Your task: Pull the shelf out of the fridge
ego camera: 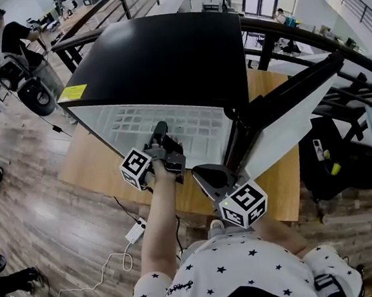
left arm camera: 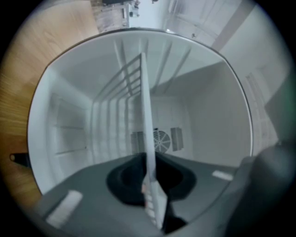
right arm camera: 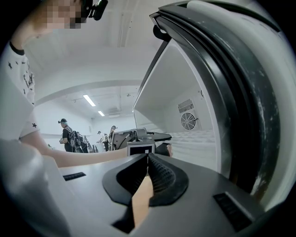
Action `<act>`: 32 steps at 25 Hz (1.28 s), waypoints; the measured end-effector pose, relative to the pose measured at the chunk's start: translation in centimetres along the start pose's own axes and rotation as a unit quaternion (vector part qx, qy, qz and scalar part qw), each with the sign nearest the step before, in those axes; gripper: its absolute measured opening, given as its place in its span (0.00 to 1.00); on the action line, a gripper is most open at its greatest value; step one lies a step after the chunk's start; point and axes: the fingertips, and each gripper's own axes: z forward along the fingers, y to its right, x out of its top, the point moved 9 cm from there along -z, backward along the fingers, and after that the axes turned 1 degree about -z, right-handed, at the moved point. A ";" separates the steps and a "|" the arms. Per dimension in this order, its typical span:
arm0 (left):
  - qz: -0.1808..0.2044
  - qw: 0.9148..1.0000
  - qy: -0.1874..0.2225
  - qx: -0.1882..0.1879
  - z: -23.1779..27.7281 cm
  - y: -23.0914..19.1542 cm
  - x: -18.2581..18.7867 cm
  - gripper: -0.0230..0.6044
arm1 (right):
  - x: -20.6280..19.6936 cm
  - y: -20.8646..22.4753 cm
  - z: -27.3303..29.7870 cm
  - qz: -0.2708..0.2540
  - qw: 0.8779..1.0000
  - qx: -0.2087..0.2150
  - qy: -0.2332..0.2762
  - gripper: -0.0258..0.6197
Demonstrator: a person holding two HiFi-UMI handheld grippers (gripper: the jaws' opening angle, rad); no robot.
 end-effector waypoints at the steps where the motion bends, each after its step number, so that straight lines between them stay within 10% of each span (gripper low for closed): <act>1: 0.001 1.000 0.002 0.002 0.0 0.2 0.0 0.10 | 0.0 0.0 0.0 0.001 1.000 -0.001 0.000 0.07; 32: -0.018 1.000 0.000 0.004 -1.9 0.2 -0.3 0.09 | -0.6 -0.6 -1.0 -0.005 0.998 -0.061 0.002 0.07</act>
